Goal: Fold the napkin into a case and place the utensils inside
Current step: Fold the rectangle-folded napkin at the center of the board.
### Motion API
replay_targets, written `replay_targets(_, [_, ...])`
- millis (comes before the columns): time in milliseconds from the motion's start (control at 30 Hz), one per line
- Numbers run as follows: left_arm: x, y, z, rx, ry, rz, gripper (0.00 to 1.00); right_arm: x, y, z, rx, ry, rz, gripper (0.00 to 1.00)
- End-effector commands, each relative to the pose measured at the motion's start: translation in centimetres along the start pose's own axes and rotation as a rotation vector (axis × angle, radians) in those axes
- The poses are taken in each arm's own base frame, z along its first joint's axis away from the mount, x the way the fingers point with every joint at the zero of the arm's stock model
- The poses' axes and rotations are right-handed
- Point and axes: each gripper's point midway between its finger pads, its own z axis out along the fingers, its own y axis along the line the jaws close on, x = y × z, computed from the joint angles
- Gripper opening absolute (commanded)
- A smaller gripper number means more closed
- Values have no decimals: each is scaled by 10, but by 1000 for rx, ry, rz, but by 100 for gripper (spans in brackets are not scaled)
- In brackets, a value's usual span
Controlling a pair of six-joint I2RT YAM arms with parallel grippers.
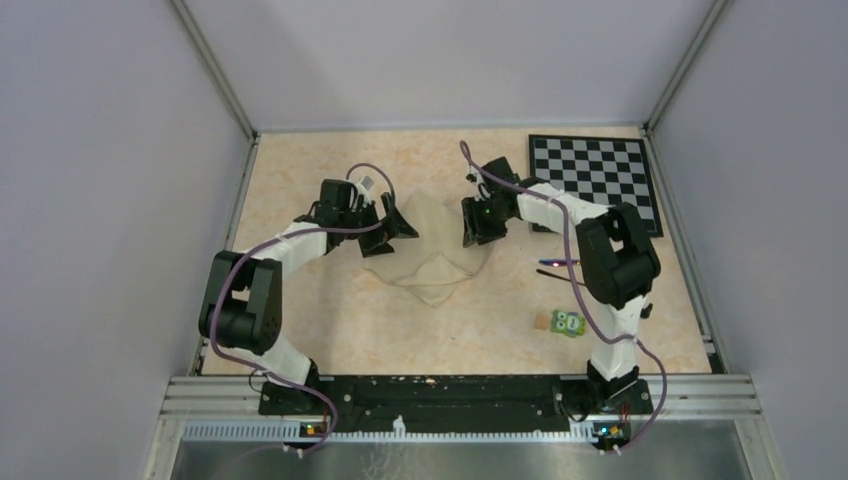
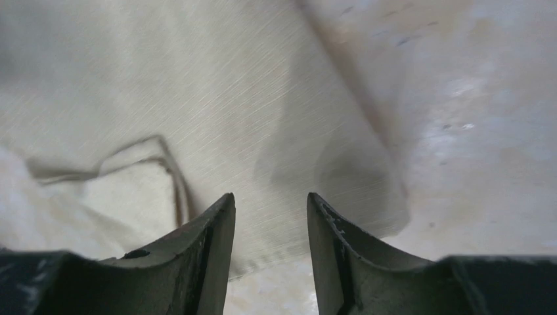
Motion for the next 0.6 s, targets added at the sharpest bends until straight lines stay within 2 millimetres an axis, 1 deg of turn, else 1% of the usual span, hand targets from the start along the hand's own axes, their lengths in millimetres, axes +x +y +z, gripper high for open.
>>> replay_targets(0, [-19,-12,4,40,-61,24,99,4,67,-36,-328,-58,-13,49])
replay_targets(67, [-18,-8,5,31,-67,20,99,15,88,-32,-484,-25,2,53])
replay_targets(100, [-16,-6,5,29,-65,19,99,20,91,-28,-515,-2,16,54])
replay_targets(167, [-13,-4,5,21,-64,16,99,22,95,-21,-557,21,33,54])
replay_targets(267, [-9,1,0,5,-75,20,99,20,100,-13,-594,30,43,54])
replay_targets(333, [-6,2,-4,-4,-81,25,99,19,100,-6,-599,44,47,54])
replay_targets(467, [-1,0,-14,-14,-92,40,99,21,105,4,-614,76,39,53])
replay_targets(567, [-3,-4,-23,-28,-115,60,99,25,112,9,-623,101,28,52])
